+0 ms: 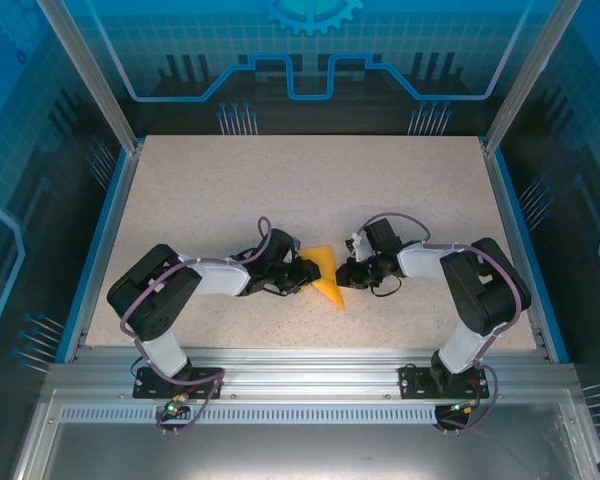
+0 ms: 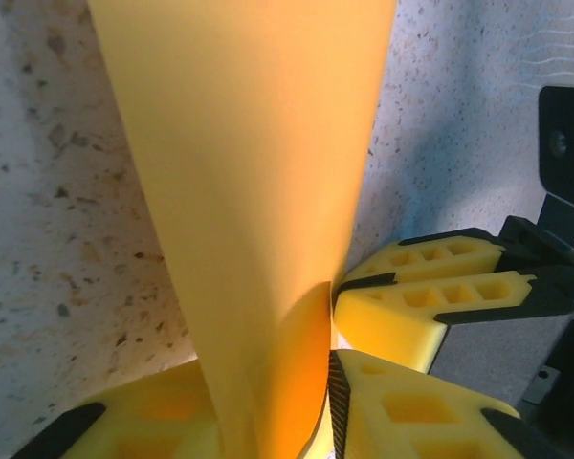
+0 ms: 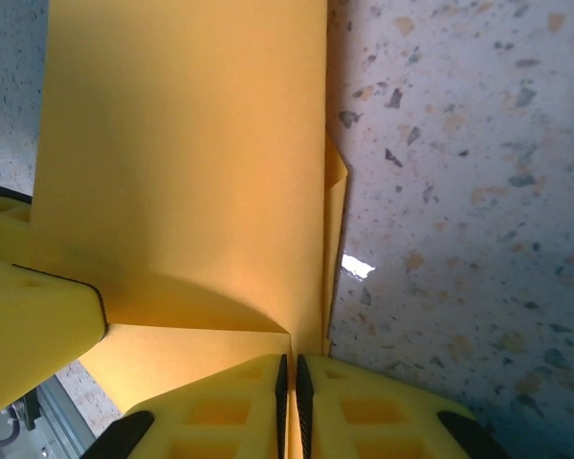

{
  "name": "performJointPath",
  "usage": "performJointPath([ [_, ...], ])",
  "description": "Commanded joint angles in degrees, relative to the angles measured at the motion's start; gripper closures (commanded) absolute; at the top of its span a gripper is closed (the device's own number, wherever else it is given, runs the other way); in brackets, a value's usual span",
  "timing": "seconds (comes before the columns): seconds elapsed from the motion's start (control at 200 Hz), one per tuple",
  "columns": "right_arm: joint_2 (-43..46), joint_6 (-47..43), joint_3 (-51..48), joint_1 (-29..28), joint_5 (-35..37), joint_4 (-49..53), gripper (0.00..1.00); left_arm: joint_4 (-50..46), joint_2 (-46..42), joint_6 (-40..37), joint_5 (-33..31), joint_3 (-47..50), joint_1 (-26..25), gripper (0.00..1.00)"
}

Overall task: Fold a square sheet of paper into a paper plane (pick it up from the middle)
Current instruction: Fold the wing for the fifth time at the center of the table.

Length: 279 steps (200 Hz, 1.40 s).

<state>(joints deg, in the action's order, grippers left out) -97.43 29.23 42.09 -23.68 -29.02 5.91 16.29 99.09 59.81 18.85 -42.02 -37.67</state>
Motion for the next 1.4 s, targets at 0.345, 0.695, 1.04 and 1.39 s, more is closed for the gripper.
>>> performJointPath([
  [0.345,9.50,-4.94,-0.27,1.47,6.83,7.17,0.71,-7.68,0.68,-1.27,0.68,-5.45,-0.35,0.94],
  [0.695,24.09,-9.15,-11.32,-10.61,21.37,-2.42,0.52,-14.17,1.07,-0.84,1.43,-9.64,-0.35,0.97],
  [1.04,24.79,-15.37,-13.16,-24.08,38.88,-6.54,0.49,-15.59,1.91,-0.75,1.71,-11.15,-0.37,0.97],
  [1.39,20.25,-19.16,-10.96,-28.17,43.86,-7.85,0.50,-15.38,2.21,-0.66,2.32,-11.42,-0.32,0.96],
])
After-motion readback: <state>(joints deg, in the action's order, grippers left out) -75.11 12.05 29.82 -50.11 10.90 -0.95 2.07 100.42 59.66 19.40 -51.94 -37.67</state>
